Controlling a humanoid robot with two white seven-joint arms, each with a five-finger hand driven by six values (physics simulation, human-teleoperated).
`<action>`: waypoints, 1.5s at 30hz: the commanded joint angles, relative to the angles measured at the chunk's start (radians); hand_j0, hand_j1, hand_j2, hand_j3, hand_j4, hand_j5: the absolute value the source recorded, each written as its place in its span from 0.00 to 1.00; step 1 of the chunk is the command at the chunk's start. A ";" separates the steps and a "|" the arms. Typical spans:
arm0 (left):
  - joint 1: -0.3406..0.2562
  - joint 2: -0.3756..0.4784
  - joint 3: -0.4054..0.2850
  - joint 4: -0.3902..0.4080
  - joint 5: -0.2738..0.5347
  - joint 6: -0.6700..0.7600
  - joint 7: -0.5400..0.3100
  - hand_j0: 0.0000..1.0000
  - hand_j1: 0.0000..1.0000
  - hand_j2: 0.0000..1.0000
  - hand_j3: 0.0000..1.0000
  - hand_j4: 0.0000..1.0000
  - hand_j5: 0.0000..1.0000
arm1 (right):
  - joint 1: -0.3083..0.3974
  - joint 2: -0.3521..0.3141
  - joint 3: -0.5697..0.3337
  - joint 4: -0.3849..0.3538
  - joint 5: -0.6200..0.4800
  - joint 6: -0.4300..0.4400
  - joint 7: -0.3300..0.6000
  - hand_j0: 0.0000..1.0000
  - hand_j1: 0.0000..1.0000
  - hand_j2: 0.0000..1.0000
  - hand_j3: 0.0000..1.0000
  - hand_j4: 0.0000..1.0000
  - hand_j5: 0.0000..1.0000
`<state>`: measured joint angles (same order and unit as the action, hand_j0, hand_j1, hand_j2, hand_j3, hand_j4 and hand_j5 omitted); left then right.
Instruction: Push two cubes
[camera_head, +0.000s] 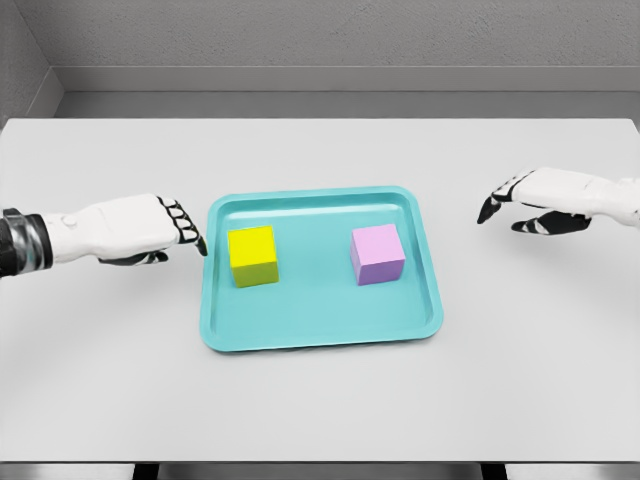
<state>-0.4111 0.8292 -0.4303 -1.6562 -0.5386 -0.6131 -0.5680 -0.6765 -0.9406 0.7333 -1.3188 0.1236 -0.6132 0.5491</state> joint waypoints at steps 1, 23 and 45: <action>0.000 -0.004 -0.010 0.032 0.008 0.002 -0.010 0.64 0.64 0.64 0.64 0.64 0.64 | 0.000 0.005 0.005 -0.036 -0.005 0.002 0.062 0.14 0.14 0.14 0.14 0.14 0.14; -0.029 -0.090 -0.018 0.062 0.003 0.002 -0.027 0.62 0.62 0.62 0.62 0.62 0.62 | -0.095 0.210 0.100 -0.017 0.183 0.002 0.062 0.11 0.11 0.11 0.11 0.11 0.11; -0.034 -0.125 -0.018 0.062 0.002 0.002 -0.029 0.61 0.61 0.61 0.61 0.61 0.61 | -0.130 0.279 0.178 0.069 0.249 0.002 0.062 0.10 0.10 0.10 0.10 0.10 0.10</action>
<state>-0.4479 0.7050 -0.4477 -1.5956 -0.5385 -0.6114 -0.5970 -0.8069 -0.6655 0.9012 -1.2512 0.3811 -0.6121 0.6092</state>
